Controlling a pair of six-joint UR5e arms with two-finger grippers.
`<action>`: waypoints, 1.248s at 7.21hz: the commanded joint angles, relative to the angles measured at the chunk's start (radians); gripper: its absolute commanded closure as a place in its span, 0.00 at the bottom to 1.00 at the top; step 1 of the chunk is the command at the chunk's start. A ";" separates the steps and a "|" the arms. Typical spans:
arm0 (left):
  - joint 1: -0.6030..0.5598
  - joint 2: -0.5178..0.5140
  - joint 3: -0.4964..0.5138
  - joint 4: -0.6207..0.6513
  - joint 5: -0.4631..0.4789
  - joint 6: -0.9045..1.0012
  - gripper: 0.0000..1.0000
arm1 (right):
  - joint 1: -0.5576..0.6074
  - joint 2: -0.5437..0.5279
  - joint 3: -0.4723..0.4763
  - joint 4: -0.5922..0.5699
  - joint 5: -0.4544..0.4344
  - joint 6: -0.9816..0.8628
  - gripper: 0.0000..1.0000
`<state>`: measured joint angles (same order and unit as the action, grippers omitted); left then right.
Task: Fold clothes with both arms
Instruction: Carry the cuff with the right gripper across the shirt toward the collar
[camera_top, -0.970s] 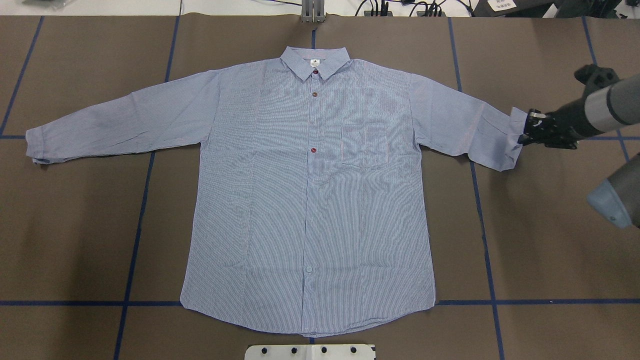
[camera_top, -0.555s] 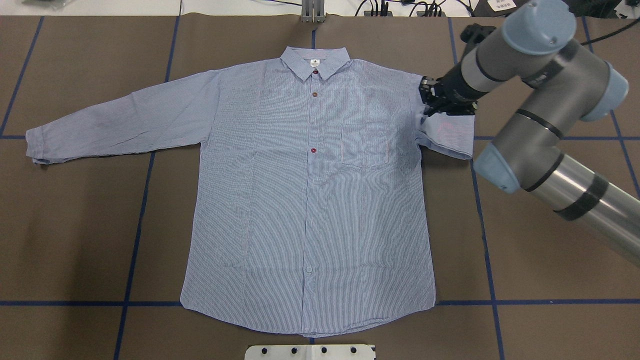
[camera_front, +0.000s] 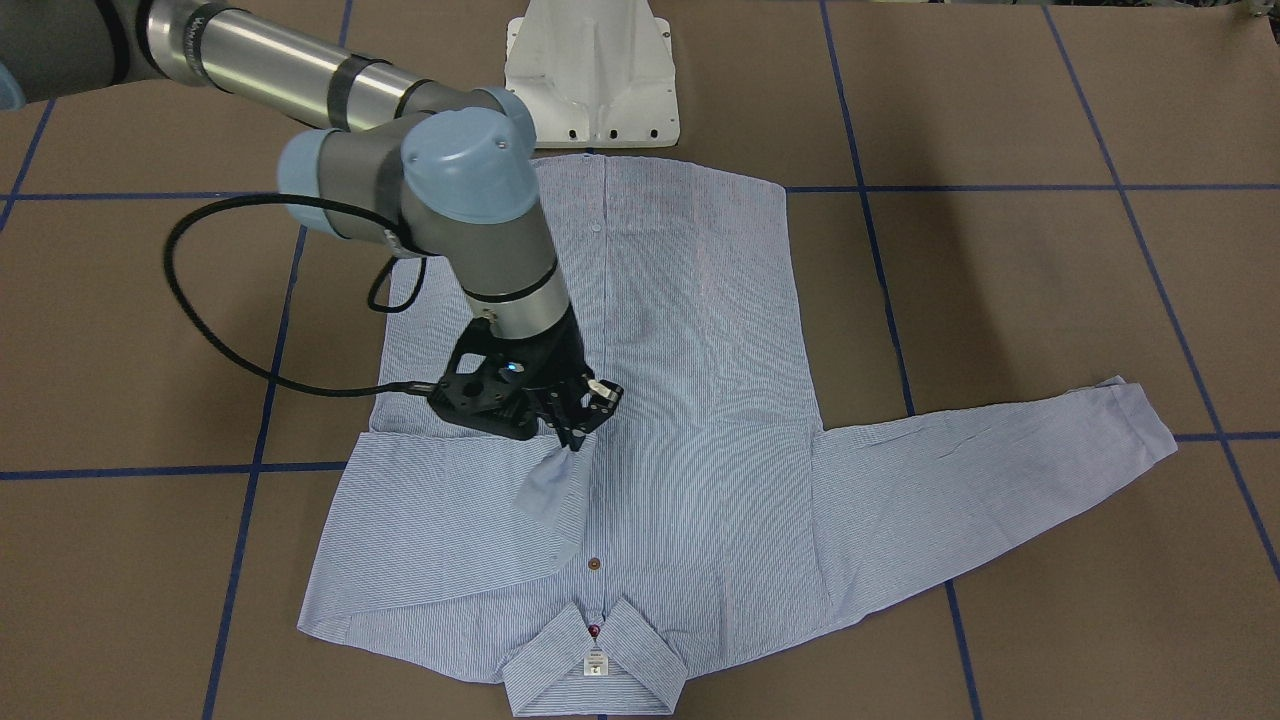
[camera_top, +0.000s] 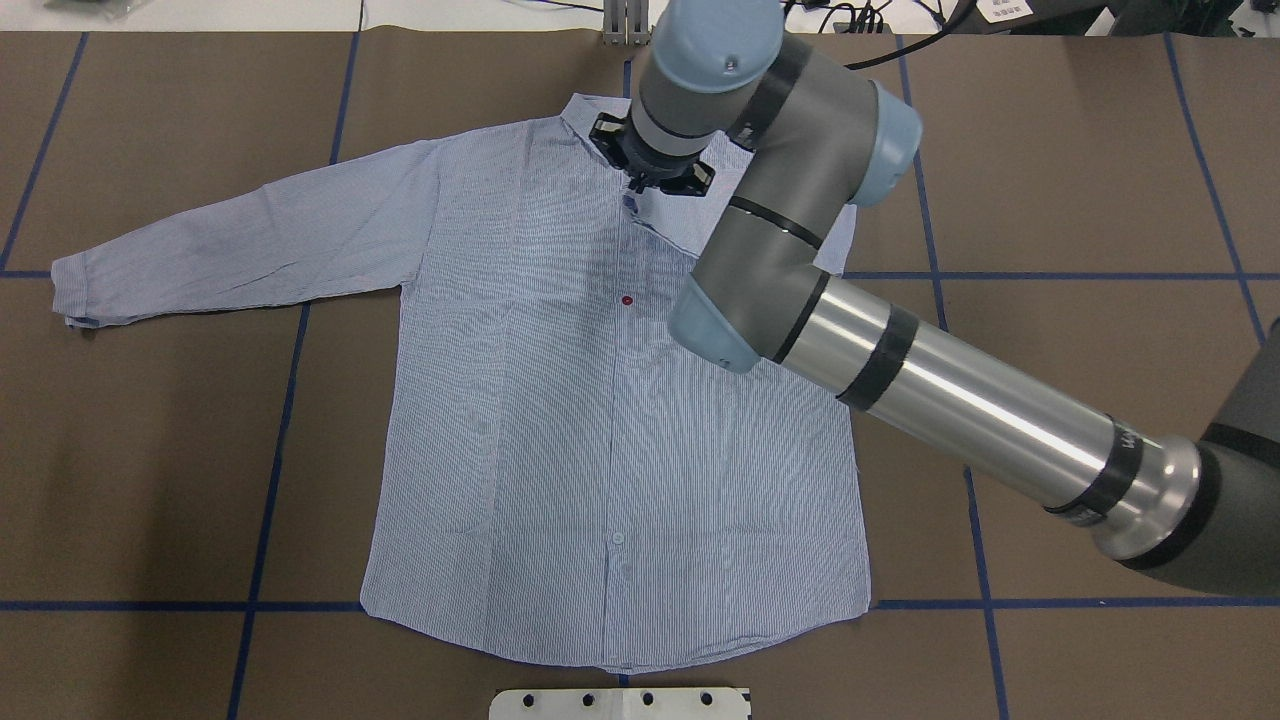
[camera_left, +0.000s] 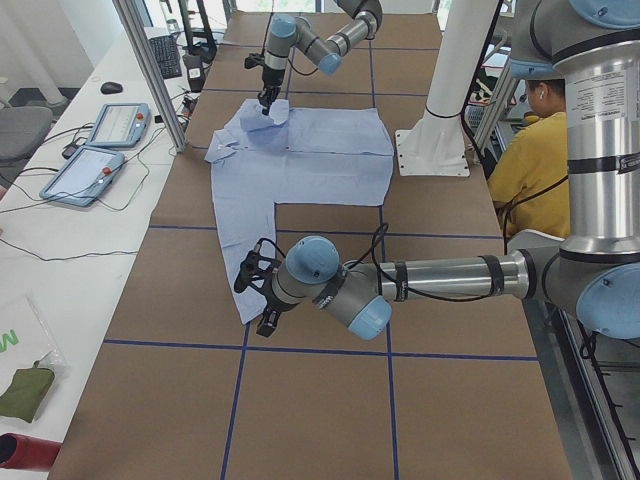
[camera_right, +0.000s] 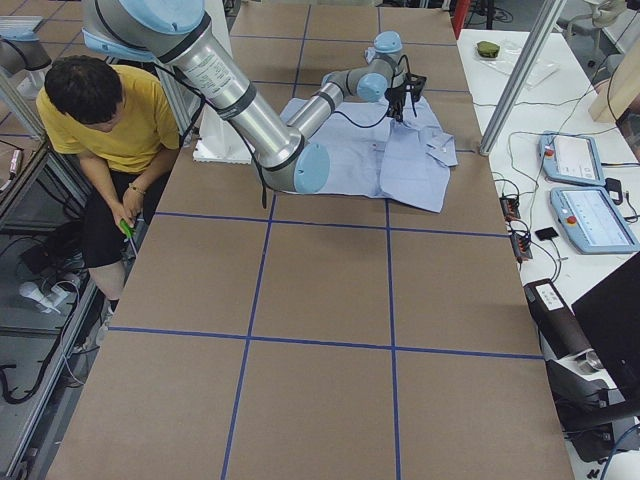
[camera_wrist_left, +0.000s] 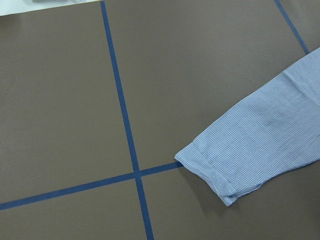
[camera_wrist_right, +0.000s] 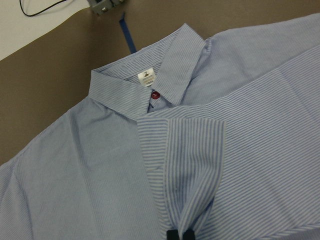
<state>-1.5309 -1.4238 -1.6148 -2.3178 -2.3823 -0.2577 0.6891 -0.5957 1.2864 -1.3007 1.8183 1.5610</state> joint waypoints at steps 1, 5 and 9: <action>0.000 0.000 -0.001 0.000 0.000 0.000 0.01 | -0.055 0.083 -0.128 0.107 -0.059 0.065 1.00; 0.002 -0.001 0.001 0.000 0.000 -0.002 0.01 | -0.086 0.125 -0.179 0.110 -0.089 0.080 0.01; 0.064 -0.051 0.003 -0.012 0.006 -0.122 0.01 | -0.089 0.177 -0.226 0.109 -0.117 0.148 0.00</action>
<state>-1.5069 -1.4406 -1.6140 -2.3227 -2.3808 -0.3053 0.5910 -0.4221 1.0615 -1.1913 1.7016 1.7001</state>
